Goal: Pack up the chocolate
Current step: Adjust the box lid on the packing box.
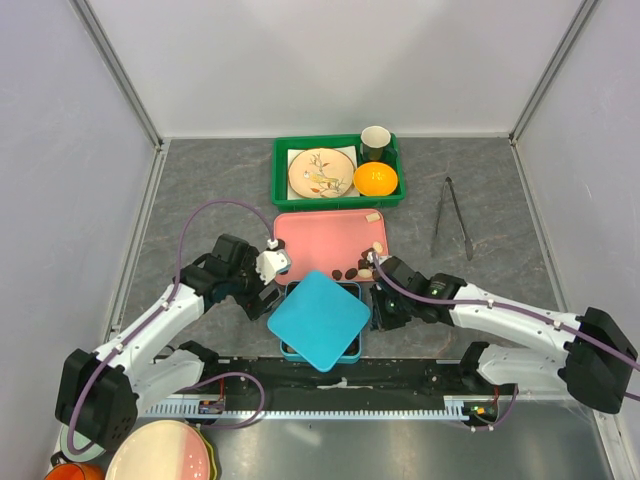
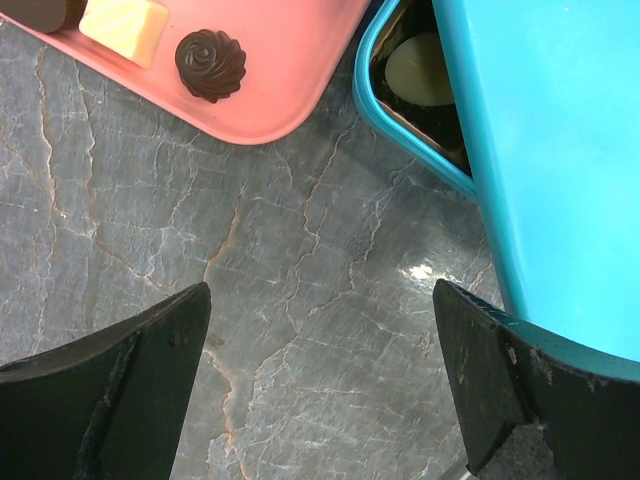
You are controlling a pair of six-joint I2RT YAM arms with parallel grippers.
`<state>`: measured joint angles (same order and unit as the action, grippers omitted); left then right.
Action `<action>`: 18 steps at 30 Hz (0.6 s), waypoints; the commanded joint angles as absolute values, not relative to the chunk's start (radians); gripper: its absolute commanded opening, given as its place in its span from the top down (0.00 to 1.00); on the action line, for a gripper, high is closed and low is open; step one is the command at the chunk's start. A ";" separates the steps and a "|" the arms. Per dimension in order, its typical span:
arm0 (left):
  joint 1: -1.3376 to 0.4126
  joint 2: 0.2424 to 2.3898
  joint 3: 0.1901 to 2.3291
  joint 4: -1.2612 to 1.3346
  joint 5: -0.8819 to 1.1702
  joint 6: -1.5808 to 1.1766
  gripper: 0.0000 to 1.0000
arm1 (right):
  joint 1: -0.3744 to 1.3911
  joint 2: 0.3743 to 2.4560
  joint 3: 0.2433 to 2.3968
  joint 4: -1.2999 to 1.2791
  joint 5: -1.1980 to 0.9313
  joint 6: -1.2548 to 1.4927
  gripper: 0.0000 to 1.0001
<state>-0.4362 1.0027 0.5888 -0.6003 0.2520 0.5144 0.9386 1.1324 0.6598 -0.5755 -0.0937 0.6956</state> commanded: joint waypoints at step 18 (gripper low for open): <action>-0.469 0.962 0.658 -0.701 0.333 0.523 0.01 | 0.902 1.258 0.787 -0.495 0.049 0.704 1.00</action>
